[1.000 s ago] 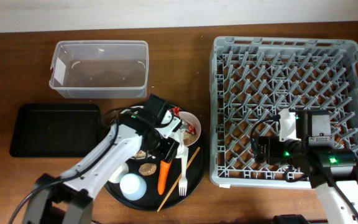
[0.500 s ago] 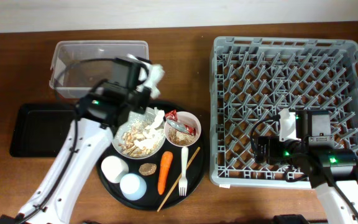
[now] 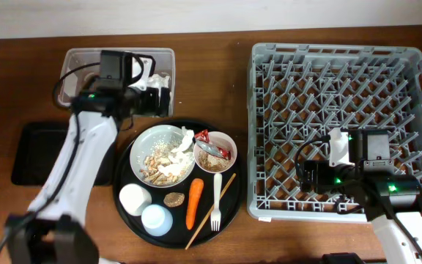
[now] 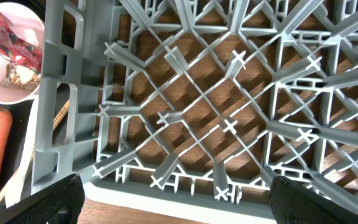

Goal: Sort waste into correct bins and load items into the dishwasher rack
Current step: 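Drop the tissue into the clear plastic bin with the left gripper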

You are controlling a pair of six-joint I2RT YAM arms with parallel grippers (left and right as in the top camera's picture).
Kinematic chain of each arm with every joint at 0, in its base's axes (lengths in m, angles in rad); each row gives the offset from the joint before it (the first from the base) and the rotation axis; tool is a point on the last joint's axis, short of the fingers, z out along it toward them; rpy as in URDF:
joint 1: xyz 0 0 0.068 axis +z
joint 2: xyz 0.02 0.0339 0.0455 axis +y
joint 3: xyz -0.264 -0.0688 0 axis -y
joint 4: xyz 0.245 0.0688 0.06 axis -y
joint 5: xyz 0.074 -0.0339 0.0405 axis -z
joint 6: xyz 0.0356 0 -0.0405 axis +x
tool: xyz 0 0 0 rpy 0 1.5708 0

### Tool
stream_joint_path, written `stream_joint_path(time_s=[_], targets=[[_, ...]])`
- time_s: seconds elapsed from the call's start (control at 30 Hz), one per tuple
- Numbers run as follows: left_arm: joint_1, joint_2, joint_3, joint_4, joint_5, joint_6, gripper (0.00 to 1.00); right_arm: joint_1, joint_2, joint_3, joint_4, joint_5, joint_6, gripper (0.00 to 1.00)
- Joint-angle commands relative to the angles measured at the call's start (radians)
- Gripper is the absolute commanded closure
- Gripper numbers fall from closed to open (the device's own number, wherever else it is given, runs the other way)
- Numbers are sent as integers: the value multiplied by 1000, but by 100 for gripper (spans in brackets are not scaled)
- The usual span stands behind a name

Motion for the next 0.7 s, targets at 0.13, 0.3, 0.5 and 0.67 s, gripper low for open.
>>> stream_joint_path(time_s=[0.13,0.3,0.5,0.67], targets=[[-116,25,-175,-267,58,-26,7,-3,-2,18,-2,-6,0,2],[-116,87,-295,-117,50,-27,32,-3,-2,18,-2,-6,0,2],[-174,113,-317,-40,49,-27,55,-3,-2,18,-2,-6,0,2],[-178,114,-313,-40,29,-26,99,-3,-2,18,-2,-5,0,2]])
